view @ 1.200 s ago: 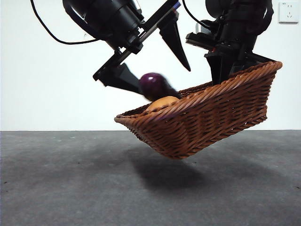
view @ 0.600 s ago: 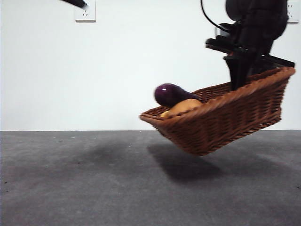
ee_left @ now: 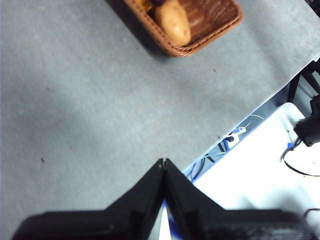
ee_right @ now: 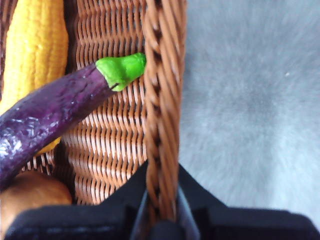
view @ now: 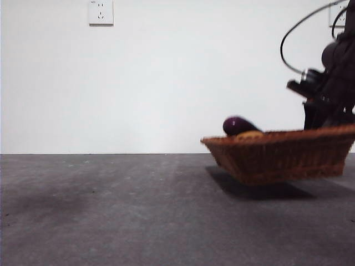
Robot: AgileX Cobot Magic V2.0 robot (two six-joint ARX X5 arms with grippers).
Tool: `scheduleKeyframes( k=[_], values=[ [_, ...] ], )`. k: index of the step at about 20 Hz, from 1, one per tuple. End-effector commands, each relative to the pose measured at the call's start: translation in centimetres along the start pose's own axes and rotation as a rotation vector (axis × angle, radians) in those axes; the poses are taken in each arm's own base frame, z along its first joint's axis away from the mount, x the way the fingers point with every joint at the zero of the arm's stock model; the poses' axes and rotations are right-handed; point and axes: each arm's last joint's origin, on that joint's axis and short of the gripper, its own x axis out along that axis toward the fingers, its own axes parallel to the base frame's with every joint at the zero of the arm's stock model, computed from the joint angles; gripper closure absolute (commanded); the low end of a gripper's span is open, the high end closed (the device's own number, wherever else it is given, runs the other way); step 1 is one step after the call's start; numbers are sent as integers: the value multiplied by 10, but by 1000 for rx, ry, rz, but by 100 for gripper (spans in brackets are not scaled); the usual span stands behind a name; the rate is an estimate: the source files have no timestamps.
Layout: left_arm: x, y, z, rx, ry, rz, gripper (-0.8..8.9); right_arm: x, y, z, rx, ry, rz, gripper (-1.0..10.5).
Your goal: Help me put the vegetables on the table into the basket
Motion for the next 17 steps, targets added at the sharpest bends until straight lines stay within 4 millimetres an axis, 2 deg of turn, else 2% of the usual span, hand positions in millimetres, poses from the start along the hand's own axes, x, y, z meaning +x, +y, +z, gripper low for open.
scheduleKeyframes(
  k=[1,4,5,6,7,8,9,11,12,14,15,16,17],
  values=[
    [-6,0,-8,-38,22,6,821,18,-9,3,12,10,19,957],
    [-15,0,-22,-49,65,17,821,30,-15,5,50,17,17,957],
    [-18,0,-25,-48,60,25,821,30,-15,6,53,11,14,921],
    [-22,0,-28,-44,41,36,821,30,-15,7,85,3,0,717],
    [-25,0,-30,-40,30,37,821,28,-15,5,116,9,-12,452],
    [-27,-1,-31,-36,19,37,821,26,-14,4,125,18,-25,234],
    [-28,0,-32,-24,11,52,821,22,-12,2,127,26,-45,217],
    [-30,0,-33,19,0,79,822,-1,-1,1,105,-20,-82,225],
    [-29,0,-33,53,3,81,821,-23,9,-2,83,-67,-114,229],
    [-29,0,-33,109,6,83,821,-80,38,-22,46,-158,-202,365],
    [-30,0,-34,122,4,83,821,-108,54,-37,24,-200,-261,515],
    [-30,0,-34,152,5,82,821,-140,72,-61,5,-247,-332,857],
    [-30,0,-34,161,6,82,816,-168,89,-88,-20,-293,-370,955]
  ],
)
